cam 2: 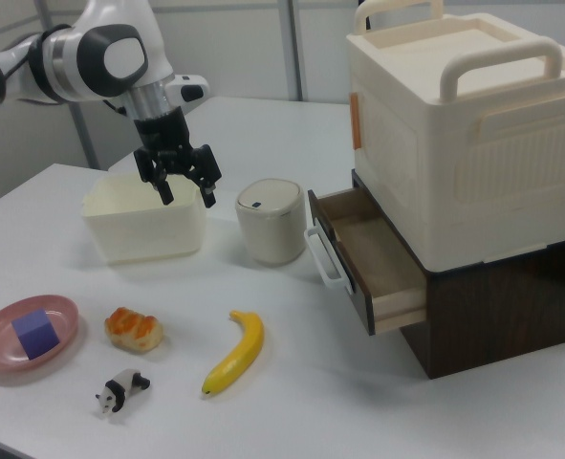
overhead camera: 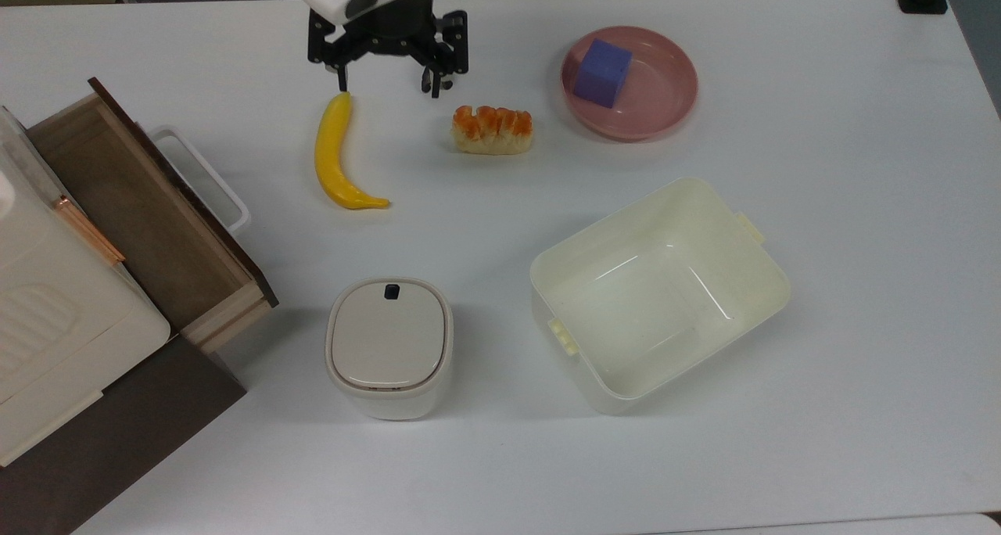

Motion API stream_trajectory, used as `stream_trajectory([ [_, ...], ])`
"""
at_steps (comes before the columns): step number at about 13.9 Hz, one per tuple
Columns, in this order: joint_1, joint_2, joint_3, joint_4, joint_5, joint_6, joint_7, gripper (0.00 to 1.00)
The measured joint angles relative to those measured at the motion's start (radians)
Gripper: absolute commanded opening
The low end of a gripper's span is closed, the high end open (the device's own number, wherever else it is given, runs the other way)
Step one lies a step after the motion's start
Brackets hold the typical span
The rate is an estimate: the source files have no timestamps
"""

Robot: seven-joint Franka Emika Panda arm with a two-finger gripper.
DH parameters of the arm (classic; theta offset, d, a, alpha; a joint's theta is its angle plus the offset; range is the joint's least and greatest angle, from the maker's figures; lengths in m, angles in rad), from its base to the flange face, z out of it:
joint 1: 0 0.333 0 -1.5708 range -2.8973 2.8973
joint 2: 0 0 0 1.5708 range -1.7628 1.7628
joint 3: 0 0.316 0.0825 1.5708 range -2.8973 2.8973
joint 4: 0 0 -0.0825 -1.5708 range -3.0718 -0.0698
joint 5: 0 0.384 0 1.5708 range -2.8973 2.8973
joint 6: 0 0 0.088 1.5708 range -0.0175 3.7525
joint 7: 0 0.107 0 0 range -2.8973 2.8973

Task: Slide open the drawer
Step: 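Open the gripper, release the handle and lift away from the drawer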

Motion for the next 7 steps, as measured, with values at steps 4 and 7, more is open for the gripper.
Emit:
stream_trajectory([
  [4, 0.062, -0.055, -0.089, 0.001, 0.084, -0.015, 0.0, 1.0],
  [7, 0.079, -0.074, -0.089, 0.001, 0.086, -0.077, 0.001, 1.0],
])
